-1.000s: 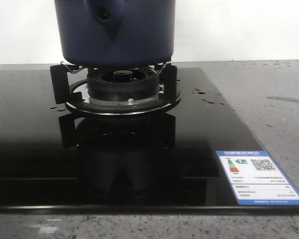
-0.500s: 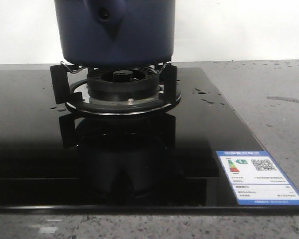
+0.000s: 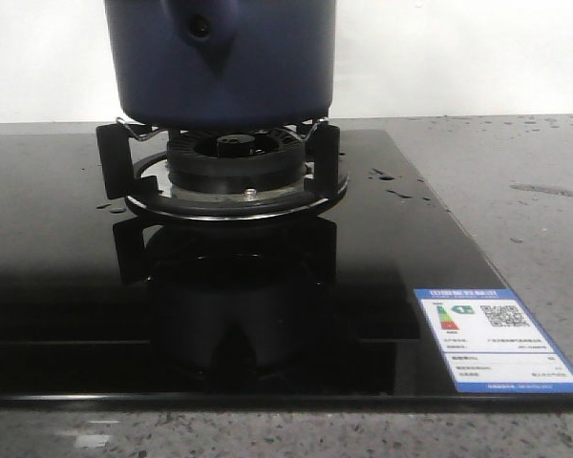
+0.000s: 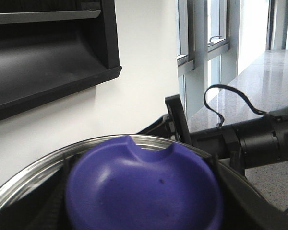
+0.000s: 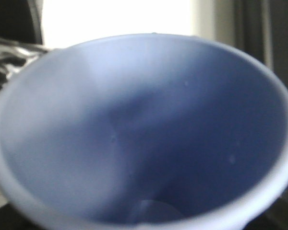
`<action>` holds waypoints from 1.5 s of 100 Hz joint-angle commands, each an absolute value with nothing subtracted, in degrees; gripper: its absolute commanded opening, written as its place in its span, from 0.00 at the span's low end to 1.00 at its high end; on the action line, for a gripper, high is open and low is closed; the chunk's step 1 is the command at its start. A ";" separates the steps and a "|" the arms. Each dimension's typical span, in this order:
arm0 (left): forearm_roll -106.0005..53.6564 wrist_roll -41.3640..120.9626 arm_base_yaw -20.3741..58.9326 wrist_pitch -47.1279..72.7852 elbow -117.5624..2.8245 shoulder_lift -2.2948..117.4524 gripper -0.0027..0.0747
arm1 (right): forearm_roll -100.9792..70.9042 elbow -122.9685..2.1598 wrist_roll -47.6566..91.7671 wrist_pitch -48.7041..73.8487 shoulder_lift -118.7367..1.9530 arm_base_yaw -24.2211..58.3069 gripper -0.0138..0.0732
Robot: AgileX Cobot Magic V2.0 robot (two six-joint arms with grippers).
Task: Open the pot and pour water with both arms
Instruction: 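Tilt the blue cup with the right gripper to pour water into the pot, then set the empty blue cup back on the counter and open the right gripper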
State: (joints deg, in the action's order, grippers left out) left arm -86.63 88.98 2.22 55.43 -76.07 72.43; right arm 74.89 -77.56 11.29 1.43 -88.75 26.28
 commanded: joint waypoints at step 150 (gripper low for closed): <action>-92.62 89.81 9.00 52.99 -78.02 74.12 0.44 | 64.13 -66.22 -36.27 10.57 -70.84 19.41 0.43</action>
